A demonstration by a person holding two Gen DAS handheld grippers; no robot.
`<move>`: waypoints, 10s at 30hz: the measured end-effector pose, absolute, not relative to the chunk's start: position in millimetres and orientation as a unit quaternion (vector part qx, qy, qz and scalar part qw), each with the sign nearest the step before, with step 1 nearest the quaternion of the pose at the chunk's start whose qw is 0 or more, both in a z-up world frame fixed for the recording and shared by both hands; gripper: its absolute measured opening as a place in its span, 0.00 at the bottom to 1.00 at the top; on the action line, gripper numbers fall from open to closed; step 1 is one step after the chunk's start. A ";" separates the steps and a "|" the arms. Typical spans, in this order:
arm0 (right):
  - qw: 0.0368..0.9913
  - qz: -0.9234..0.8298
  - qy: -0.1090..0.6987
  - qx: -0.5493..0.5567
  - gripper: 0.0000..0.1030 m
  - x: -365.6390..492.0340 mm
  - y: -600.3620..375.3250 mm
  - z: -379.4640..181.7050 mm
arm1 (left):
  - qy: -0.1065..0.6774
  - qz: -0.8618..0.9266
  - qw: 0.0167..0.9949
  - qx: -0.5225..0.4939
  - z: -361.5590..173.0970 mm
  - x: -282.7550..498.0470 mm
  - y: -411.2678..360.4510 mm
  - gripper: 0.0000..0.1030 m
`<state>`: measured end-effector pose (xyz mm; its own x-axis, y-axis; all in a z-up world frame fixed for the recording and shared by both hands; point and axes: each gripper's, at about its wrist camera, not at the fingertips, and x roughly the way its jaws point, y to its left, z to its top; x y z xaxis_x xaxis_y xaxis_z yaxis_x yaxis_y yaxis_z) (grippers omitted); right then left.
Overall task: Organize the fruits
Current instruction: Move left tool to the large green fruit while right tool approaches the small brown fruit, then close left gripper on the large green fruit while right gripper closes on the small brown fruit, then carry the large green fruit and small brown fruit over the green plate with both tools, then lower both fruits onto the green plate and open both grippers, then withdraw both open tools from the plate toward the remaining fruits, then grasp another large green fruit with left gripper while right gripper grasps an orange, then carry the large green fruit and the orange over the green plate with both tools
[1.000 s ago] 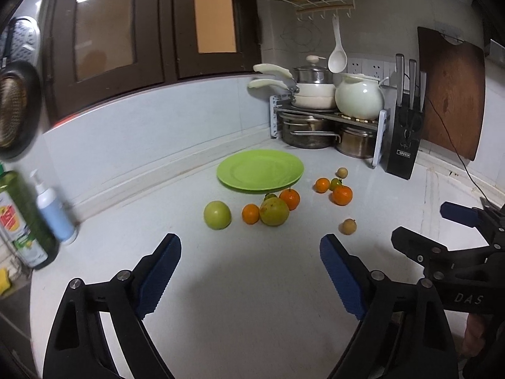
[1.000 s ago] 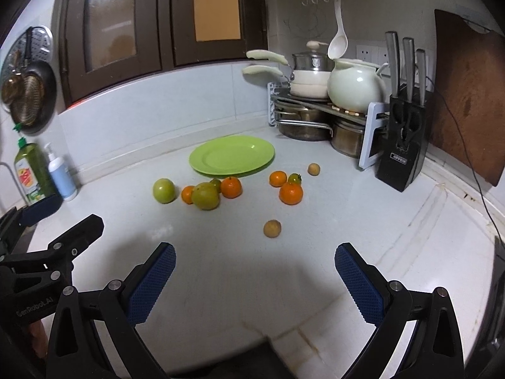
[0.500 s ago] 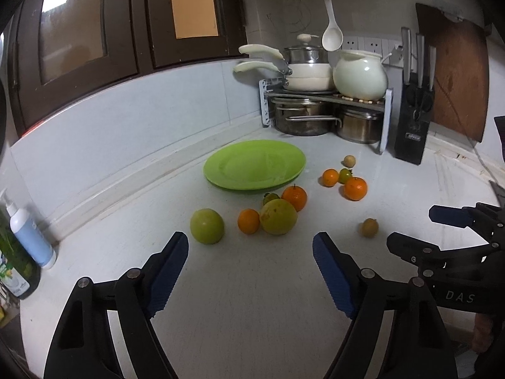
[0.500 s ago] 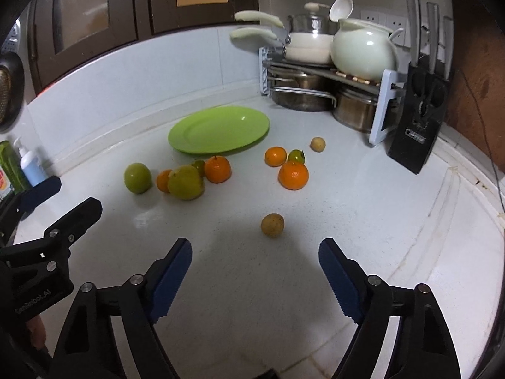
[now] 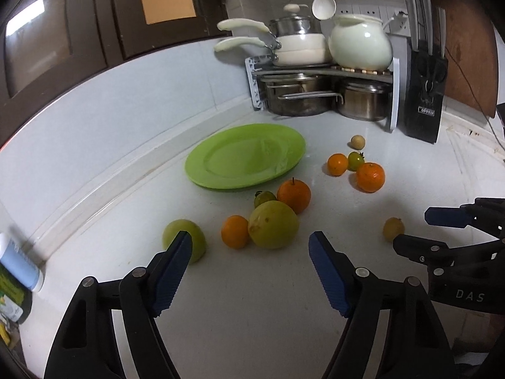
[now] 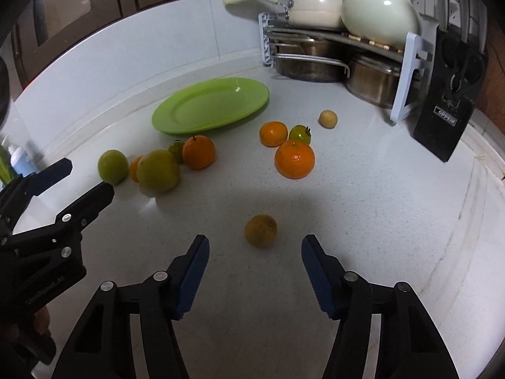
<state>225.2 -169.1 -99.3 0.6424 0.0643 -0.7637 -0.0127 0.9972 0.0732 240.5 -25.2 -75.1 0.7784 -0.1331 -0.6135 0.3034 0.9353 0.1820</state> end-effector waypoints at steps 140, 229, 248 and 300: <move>0.854 0.113 0.508 0.022 0.33 483.1 -134.1 -112.8 | 0.487 -0.154 0.856 0.075 -92.6 486.5 -12.1 0.50; 0.872 0.188 0.447 -0.064 0.47 333.1 -48.5 -113.4 | 0.384 -0.221 0.889 0.118 -117.8 329.4 74.4 0.62; 0.861 0.217 0.457 -0.055 0.37 342.7 -41.3 -117.4 | 0.407 -0.227 0.879 0.105 -123.7 338.0 68.5 0.47; 0.927 0.159 0.341 -0.010 0.37 311.1 -128.6 -8.8 | 0.319 -0.187 0.929 0.029 -8.6 304.0 10.7 0.47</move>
<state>311.1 -128.6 -8.8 0.7170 0.2881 -0.6347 -0.3018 0.9491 0.0900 304.0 10.7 -8.6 0.7265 -0.3296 -0.6030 0.3662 0.9282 -0.0661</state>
